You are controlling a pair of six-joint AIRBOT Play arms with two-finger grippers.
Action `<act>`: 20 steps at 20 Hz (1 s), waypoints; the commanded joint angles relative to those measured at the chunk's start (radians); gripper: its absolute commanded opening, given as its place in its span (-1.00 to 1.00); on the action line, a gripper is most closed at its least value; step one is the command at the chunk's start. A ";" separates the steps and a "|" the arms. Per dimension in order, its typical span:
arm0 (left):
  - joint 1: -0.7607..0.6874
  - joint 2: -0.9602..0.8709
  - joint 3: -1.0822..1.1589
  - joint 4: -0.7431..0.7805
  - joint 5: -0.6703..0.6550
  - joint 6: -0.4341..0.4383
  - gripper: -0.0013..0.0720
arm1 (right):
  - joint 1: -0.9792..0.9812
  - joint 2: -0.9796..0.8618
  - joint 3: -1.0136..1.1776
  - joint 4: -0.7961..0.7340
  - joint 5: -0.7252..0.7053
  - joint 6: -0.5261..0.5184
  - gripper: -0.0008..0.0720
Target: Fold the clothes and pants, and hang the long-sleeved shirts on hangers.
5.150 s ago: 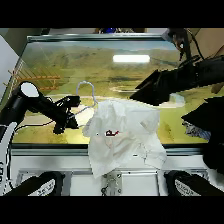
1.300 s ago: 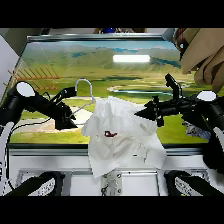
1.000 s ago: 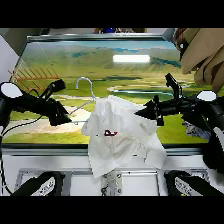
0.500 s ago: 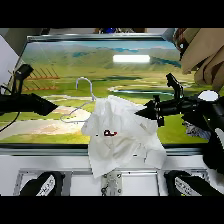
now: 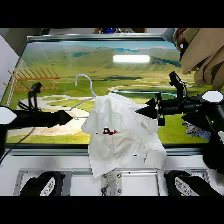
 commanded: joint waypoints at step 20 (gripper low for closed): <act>-0.293 -0.103 -0.222 -0.175 0.285 -0.155 0.24 | 0.000 0.005 0.001 0.001 -0.002 0.004 -0.94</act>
